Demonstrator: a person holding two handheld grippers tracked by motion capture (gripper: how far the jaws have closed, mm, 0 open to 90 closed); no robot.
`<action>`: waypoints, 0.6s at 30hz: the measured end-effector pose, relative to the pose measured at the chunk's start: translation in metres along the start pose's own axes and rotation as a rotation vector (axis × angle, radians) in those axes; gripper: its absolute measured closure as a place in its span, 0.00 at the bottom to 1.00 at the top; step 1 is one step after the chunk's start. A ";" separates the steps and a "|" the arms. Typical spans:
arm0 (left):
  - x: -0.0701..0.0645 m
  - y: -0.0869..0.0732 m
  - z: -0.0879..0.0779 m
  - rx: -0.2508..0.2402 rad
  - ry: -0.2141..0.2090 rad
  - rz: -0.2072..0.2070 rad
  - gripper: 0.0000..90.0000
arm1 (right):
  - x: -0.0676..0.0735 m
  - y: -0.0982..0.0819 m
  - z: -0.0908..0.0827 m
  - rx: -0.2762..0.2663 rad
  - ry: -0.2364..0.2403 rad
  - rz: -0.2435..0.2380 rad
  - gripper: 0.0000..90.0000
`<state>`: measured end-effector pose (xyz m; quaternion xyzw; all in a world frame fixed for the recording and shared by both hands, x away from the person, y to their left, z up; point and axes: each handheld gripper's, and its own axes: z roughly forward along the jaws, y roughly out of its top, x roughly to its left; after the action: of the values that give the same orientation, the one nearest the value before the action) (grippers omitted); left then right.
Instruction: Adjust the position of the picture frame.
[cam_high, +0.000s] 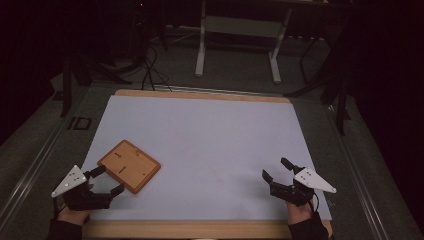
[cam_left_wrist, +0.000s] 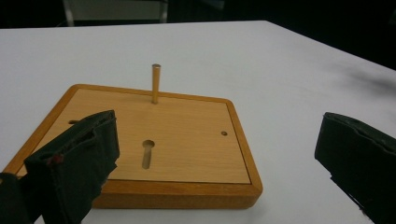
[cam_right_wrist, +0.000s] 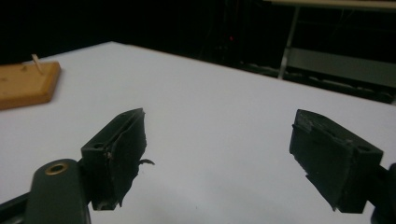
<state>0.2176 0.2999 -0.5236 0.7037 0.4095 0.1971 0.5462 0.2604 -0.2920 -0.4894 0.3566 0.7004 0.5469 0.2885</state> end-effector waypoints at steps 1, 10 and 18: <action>0.000 0.000 0.000 0.000 0.000 0.000 0.00 | 0.000 0.000 -0.001 -0.010 -0.005 -0.005 0.21; -0.004 0.006 -0.001 -0.017 -0.020 -0.018 0.04 | 0.005 0.005 -0.003 -0.028 0.033 -0.015 0.20; -0.009 0.023 0.006 0.078 -0.044 -0.003 0.03 | 0.007 0.006 -0.001 -0.018 0.064 0.001 0.15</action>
<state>0.2245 0.2877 -0.5024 0.7280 0.4056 0.1646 0.5275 0.2565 -0.2861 -0.4832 0.3365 0.7040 0.5646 0.2689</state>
